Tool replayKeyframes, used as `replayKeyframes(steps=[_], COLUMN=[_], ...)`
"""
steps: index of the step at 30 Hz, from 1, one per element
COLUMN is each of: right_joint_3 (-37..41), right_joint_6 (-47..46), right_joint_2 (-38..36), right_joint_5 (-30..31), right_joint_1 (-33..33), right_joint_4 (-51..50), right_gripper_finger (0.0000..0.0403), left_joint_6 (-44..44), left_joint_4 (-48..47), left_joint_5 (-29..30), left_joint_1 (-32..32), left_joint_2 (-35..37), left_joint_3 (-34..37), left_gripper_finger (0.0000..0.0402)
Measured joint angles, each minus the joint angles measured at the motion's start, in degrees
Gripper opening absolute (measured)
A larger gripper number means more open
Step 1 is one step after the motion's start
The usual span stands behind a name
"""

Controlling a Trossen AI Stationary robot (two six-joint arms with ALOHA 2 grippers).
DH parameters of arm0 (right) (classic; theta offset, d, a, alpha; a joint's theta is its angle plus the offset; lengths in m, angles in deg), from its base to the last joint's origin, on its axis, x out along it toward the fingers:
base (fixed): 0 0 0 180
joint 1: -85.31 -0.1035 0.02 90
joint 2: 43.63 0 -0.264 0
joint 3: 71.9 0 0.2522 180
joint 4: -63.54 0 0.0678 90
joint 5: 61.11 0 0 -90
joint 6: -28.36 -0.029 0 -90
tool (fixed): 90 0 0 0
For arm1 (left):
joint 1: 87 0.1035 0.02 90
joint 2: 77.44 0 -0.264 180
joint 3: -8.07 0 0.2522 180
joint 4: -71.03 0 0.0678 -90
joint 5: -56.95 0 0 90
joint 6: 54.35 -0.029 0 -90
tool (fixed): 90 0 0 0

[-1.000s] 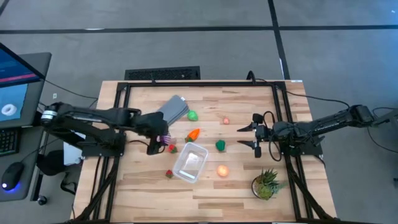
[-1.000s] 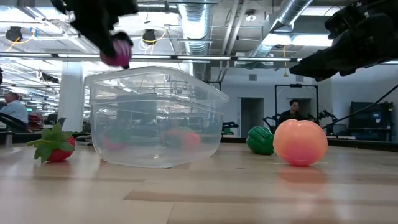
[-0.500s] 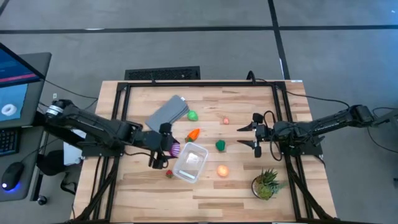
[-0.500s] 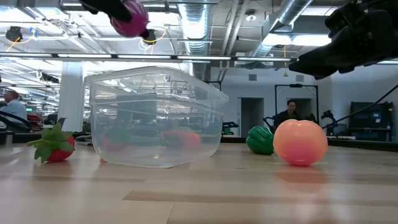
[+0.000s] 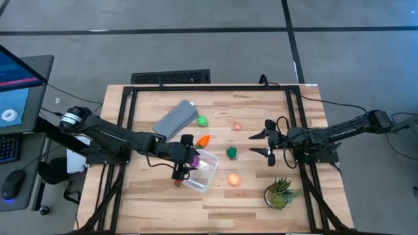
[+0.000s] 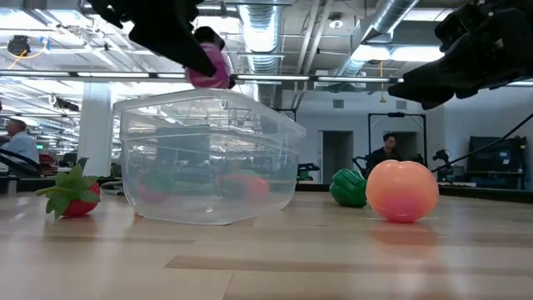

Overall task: Pick and placing Produce into tupperware
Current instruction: Put the violet onion into the transparent bin, then put the pink peach into the transparent bin

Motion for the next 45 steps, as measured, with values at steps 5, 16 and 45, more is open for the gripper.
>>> replayKeyframes(steps=[5, 16, 45], right_joint_3=[0.0, 0.0, -12.1], right_joint_6=[-0.2, -0.5, 8.9], right_joint_2=[0.0, 0.0, 9.0], right_joint_5=[0.0, 0.0, 10.6], right_joint_1=[0.0, -0.9, -0.5], right_joint_4=[0.0, 0.0, -17.9], right_gripper_finger=[0.0256, 0.0256, 0.0256], left_joint_6=[-0.6, -1.8, 10.9], left_joint_4=[1.9, 2.0, -24.7], left_joint_5=[-1.8, -1.9, 2.3], left_joint_1=[0.7, 0.8, -0.5], left_joint_2=[-2.1, -2.3, 15.9], left_joint_3=[-0.3, -0.3, -0.3], left_gripper_finger=[0.0276, 0.0222, 0.0211])
